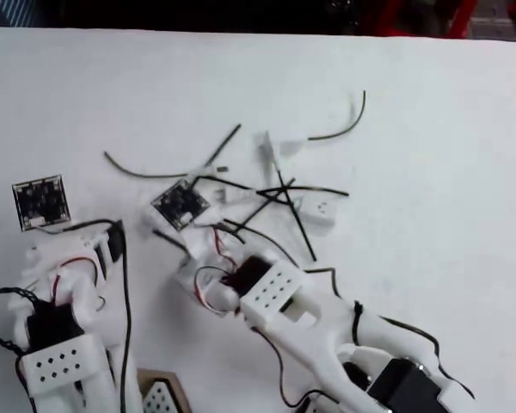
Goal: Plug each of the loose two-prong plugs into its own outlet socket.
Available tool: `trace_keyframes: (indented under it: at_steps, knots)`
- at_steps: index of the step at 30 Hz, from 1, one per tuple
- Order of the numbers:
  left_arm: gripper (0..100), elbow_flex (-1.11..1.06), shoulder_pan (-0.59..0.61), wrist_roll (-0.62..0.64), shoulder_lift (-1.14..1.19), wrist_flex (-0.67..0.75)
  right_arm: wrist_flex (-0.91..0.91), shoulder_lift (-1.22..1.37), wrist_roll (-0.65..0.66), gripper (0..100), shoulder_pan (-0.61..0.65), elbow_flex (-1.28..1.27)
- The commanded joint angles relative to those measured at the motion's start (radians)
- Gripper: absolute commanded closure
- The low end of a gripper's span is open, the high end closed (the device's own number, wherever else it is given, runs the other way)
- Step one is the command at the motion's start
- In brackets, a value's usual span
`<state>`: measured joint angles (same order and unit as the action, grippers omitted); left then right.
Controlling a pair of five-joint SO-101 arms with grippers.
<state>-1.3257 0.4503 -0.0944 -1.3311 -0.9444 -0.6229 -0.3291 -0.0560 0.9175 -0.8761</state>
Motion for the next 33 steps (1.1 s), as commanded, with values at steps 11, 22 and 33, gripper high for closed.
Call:
trace_keyframes:
  at_steps: [11, 22, 33]
  knots:
    - [69, -0.005, 0.007, -0.006, -0.007, 0.023, -0.008, 0.013, 0.005, 98.2, 0.025, 0.025]
    - [69, -0.005, 0.007, -0.006, -0.007, 0.023, -0.010, 0.015, 0.012, 98.2, 0.025, 0.025]
    - [69, -0.005, 0.007, -0.006, -0.007, 0.023, -0.010, 0.165, 0.081, 98.2, 0.031, 0.063]
